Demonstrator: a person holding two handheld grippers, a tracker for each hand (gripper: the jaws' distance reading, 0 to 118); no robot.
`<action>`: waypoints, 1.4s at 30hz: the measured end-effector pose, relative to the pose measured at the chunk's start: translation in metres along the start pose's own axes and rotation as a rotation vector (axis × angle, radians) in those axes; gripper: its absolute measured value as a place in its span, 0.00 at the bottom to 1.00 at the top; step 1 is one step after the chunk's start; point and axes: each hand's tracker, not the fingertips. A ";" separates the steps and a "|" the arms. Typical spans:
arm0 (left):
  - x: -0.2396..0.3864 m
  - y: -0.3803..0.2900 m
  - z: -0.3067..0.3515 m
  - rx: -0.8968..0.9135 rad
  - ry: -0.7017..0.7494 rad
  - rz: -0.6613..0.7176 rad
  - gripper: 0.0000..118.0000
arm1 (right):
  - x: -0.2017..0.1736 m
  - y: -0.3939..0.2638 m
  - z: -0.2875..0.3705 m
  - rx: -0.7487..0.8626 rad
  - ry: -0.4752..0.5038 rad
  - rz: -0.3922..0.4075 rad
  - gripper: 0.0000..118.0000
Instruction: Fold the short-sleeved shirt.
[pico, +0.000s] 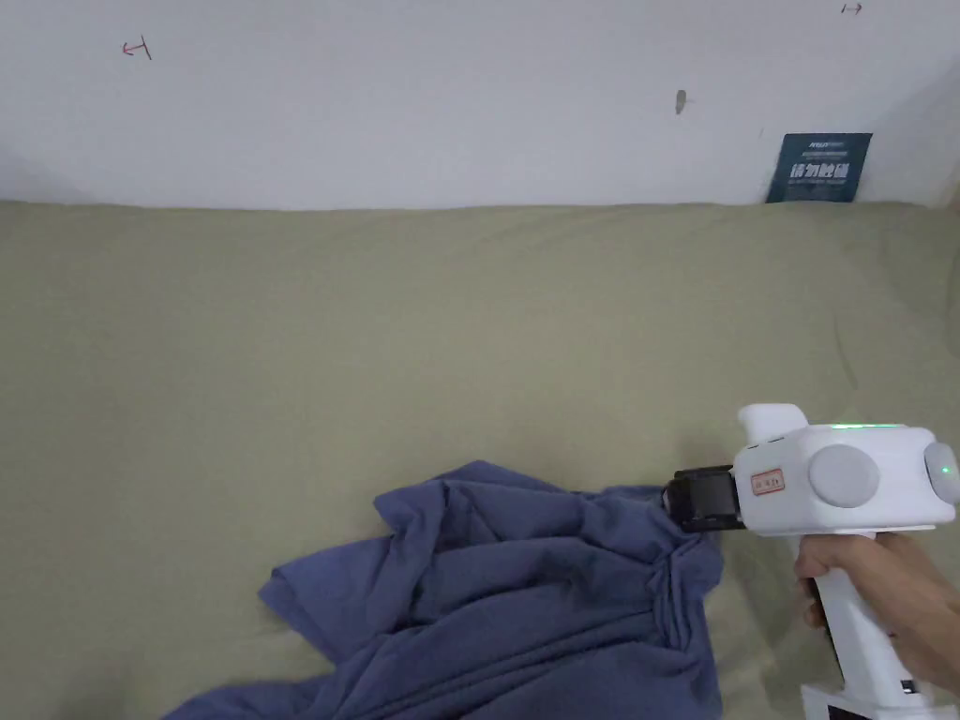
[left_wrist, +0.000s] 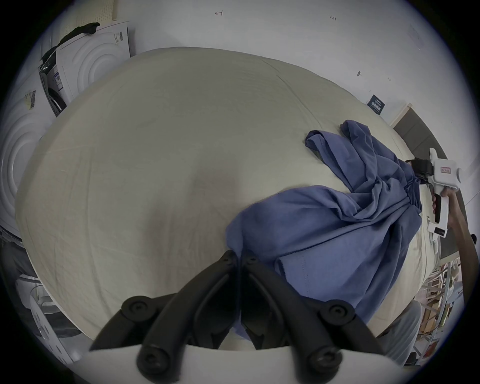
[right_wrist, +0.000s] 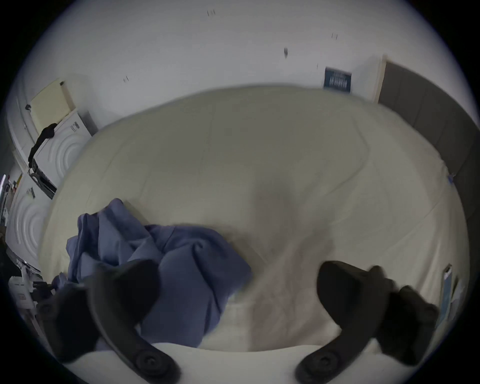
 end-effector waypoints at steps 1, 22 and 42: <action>0.001 0.000 0.000 -0.001 0.002 -0.005 0.00 | -0.005 -0.004 -0.005 -0.023 -0.024 0.027 0.86; -0.022 0.055 0.115 0.202 0.025 -0.030 0.00 | 0.017 0.003 0.229 0.282 0.004 0.033 0.05; 0.046 0.168 0.310 0.621 0.167 -0.100 0.00 | 0.063 0.018 0.453 0.647 -0.108 -0.046 0.05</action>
